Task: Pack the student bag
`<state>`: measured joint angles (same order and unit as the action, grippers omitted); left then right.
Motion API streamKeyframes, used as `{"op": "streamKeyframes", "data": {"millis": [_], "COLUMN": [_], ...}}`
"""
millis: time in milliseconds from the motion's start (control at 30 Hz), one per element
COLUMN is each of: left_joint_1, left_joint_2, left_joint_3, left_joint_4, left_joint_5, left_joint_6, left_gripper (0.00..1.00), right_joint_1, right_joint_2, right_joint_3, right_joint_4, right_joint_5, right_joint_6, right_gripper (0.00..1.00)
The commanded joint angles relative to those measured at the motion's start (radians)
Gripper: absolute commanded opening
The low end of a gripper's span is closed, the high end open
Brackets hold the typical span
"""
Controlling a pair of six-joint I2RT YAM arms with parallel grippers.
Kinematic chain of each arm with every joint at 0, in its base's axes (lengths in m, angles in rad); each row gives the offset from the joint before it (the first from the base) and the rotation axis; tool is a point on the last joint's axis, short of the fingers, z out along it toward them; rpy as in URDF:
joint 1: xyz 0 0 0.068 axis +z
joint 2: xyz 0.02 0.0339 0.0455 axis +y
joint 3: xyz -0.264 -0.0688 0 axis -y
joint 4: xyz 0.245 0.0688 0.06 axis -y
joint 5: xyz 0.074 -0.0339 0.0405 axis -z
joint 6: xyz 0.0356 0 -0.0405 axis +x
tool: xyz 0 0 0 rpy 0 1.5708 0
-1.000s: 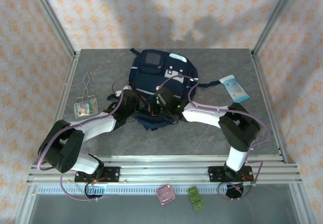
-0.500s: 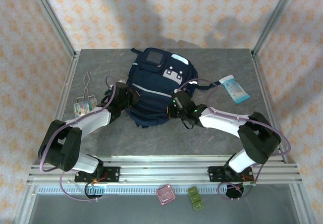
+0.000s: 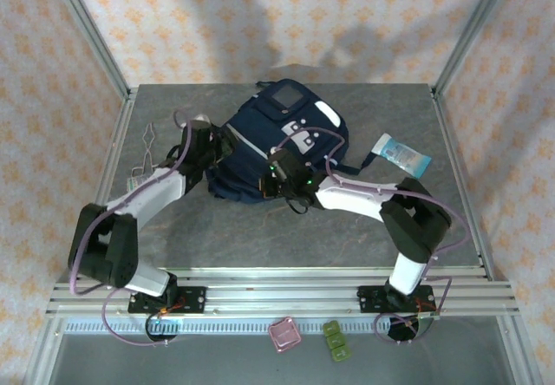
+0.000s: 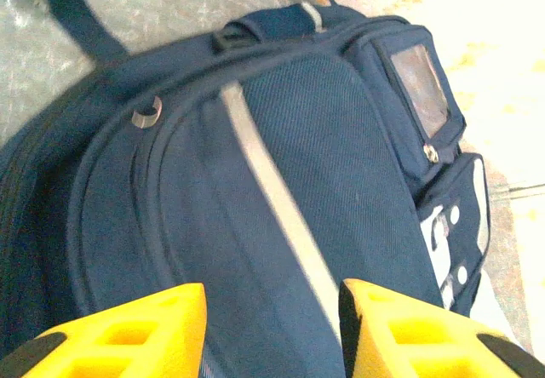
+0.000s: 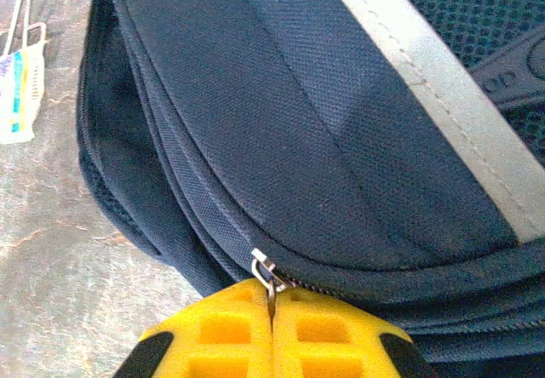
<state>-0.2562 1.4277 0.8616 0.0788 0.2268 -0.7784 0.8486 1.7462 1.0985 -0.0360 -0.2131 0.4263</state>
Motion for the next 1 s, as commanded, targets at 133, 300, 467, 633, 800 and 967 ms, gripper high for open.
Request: {"op": "streamKeyframes", "data": {"millis": [133, 300, 467, 633, 800, 967], "left_joint_1": [-0.142, -0.204, -0.213, -0.209, -0.193, -0.170], "left_joint_2": [-0.102, -0.022, 0.087, 0.146, 0.122, 0.082], "left_joint_3": [-0.197, -0.145, -0.088, -0.059, -0.073, -0.100], "left_joint_4": [0.141, 0.170, 0.178, 0.149, 0.148, 0.134], "left_joint_5": [0.021, -0.020, -0.044, -0.067, -0.062, -0.058], "left_joint_6": [-0.147, -0.149, -0.133, -0.111, -0.103, -0.083], "left_gripper": [0.46, 0.48, 0.45, 0.00, 0.00, 0.00], "right_joint_1": [0.011, 0.013, 0.016, 0.017, 0.006, -0.073], "right_joint_2": [0.016, 0.009, -0.002, -0.007, -0.028, -0.086], "right_joint_3": [0.037, 0.024, 0.018, 0.014, -0.006, -0.104], "right_joint_4": [0.042, 0.048, 0.047, 0.027, -0.046, -0.083], "right_joint_5": [-0.045, -0.048, -0.045, -0.029, 0.040, 0.061], "right_joint_6": [0.000, 0.004, 0.002, -0.007, -0.045, -0.048], "right_gripper": [0.00, 0.00, 0.00, 0.00, 0.00, 0.00]}}
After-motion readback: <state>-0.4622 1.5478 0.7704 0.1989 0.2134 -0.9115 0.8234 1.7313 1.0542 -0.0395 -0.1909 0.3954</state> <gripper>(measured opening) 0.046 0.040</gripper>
